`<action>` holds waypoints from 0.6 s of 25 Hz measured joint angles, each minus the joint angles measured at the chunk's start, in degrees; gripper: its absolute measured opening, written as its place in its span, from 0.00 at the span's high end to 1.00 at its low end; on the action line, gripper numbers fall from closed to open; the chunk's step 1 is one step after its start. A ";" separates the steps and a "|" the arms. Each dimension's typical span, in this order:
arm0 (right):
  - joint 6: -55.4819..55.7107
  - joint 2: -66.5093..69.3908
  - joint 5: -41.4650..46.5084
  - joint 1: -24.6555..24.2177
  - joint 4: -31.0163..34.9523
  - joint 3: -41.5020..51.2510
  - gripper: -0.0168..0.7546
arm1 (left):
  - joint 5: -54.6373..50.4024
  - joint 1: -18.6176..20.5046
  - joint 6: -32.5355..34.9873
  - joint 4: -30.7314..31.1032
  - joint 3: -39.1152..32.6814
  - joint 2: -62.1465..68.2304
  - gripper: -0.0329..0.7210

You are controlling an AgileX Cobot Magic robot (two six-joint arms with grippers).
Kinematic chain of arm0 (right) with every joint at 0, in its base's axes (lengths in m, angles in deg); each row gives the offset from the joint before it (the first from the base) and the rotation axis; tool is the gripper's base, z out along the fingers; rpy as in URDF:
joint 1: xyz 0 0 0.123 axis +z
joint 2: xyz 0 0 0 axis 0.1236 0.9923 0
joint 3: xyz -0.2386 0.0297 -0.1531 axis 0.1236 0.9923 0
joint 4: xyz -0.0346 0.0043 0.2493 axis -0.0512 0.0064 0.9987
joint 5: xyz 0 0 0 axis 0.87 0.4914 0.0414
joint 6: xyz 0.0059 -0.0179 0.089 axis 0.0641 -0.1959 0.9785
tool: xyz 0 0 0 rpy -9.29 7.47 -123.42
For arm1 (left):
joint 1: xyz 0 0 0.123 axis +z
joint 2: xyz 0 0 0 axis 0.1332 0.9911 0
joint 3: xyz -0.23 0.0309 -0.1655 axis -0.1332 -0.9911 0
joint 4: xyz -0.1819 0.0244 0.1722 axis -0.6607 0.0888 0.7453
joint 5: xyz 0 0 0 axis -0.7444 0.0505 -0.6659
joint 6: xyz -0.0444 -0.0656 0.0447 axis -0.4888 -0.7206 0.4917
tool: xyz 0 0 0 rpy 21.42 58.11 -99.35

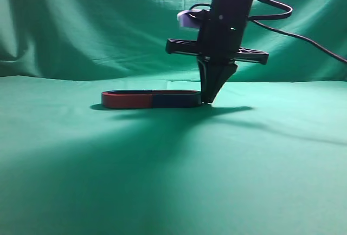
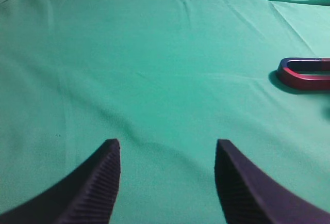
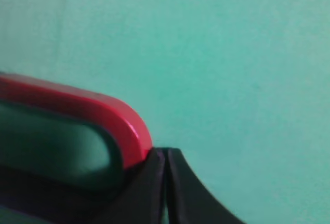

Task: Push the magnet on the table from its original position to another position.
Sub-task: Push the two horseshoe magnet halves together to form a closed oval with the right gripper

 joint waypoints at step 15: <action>0.31 -9.74 13.09 0.61 0.00 -5.51 0.98 | 0.00 0.00 0.00 0.00 0.00 0.00 0.43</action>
